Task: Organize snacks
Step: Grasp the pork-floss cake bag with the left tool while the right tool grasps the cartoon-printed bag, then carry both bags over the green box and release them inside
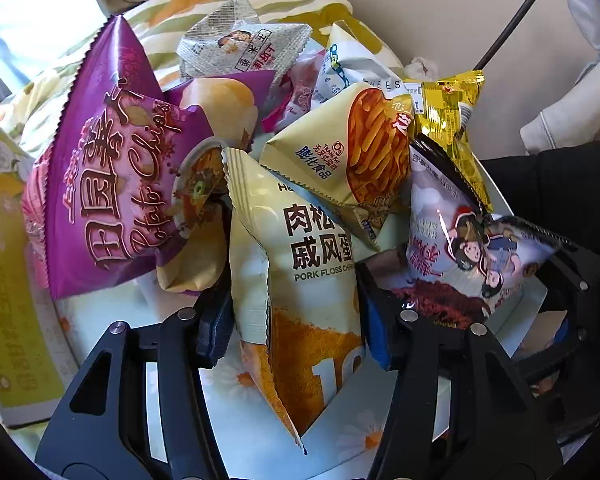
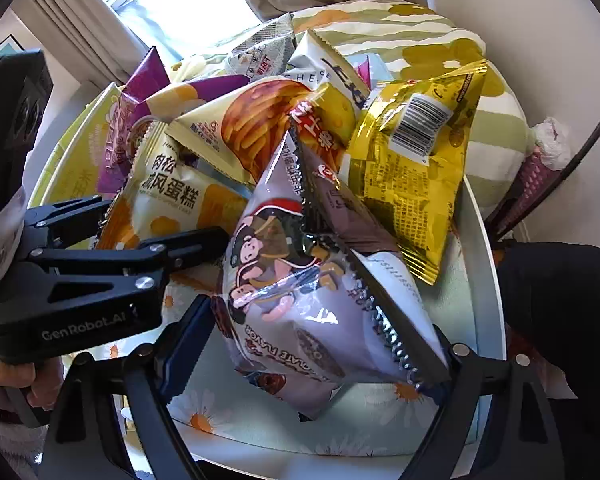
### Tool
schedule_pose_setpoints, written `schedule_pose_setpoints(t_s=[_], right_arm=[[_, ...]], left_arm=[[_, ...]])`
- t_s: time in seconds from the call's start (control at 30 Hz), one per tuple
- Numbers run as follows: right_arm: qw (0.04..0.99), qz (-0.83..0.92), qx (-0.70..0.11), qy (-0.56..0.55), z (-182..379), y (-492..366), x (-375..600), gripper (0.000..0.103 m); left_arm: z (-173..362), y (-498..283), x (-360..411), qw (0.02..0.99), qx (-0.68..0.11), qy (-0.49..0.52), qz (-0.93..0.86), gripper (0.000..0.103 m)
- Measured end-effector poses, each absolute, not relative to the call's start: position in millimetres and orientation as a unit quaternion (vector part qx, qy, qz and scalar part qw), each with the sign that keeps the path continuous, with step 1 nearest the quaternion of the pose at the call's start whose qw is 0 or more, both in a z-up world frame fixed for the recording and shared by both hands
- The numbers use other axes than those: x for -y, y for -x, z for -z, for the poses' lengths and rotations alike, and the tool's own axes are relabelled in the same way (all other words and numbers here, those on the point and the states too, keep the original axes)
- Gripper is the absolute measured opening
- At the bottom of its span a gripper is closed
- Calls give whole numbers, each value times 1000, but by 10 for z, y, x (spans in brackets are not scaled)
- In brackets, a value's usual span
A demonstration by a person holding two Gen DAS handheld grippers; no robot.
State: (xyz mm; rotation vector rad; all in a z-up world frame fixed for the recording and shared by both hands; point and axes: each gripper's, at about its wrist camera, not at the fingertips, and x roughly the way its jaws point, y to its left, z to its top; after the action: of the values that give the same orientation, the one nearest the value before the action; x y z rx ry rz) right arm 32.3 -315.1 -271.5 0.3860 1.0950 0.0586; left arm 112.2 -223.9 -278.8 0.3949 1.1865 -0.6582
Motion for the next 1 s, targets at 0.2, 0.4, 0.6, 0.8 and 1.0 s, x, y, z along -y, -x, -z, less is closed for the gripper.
schedule_pose_setpoints(t_s=[0.2,0.4,0.6,0.8,1.0], right_arm=[[836,-47,-515,-181,2721,-346,3167,79],[835,-57,-518,-176,2674,-327,3149,54],[834,-59,-519,-177,2595,-226,3141,47],[839,-69,-514,-167,2456,-145,3091,47],[845,-72,-506,-157,2297,-74,3054,47]], left_arm=[[2719,-1028,2253,765,-539,-195,294,49],[2628,-961,2207,769,-536,-200,286,49],[2470,-870,2141,776,-531,-195,279,49],[2276,-715,2039,785,-521,-188,278,49],[2035,-549,1940,795,-511,-171,278,49]])
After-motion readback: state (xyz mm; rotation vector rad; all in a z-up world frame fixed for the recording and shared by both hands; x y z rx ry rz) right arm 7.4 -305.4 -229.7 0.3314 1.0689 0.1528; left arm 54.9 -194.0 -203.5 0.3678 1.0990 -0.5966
